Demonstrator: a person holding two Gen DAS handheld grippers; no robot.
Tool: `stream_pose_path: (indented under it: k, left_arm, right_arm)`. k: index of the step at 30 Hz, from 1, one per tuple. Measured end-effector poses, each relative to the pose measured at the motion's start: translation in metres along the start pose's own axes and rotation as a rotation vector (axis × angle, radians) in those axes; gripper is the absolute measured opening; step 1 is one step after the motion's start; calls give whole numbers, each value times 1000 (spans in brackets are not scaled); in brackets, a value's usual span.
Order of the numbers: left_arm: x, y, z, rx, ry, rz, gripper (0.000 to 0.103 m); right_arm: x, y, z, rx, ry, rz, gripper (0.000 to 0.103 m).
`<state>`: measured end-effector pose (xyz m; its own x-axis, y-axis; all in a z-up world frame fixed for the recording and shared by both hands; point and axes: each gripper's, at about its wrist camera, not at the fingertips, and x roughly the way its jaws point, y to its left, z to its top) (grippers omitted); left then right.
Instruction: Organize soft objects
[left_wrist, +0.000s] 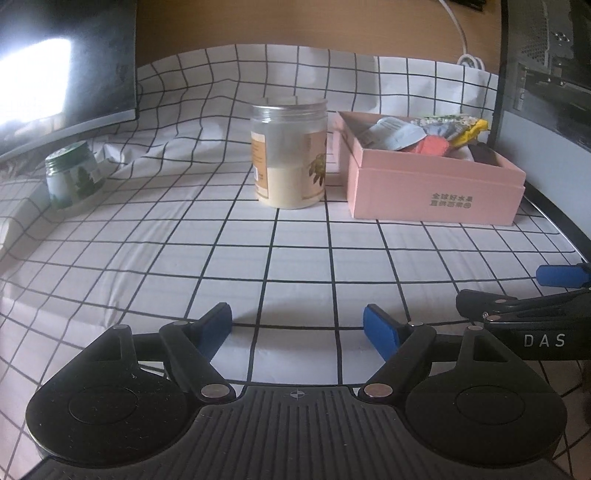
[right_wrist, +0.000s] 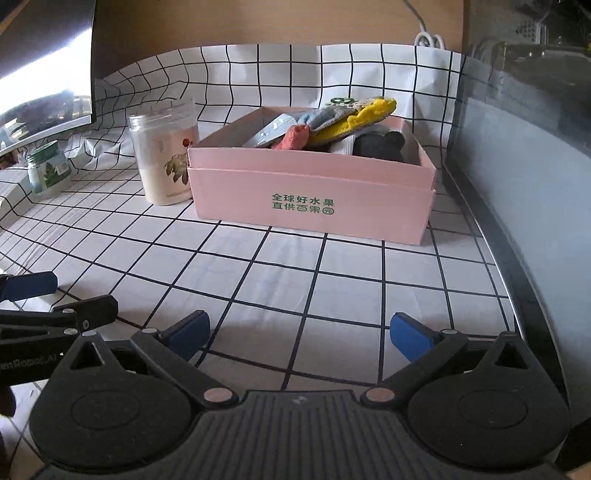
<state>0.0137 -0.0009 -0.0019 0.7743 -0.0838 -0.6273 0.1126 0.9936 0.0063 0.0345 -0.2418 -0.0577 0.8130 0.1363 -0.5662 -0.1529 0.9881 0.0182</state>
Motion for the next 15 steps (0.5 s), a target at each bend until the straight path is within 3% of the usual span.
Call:
stream_pose_path:
  k: [15]
  left_arm:
    - [0,0,0,-2,1,0,84]
  right_arm:
    - [0,-1,0,0,0,3,103]
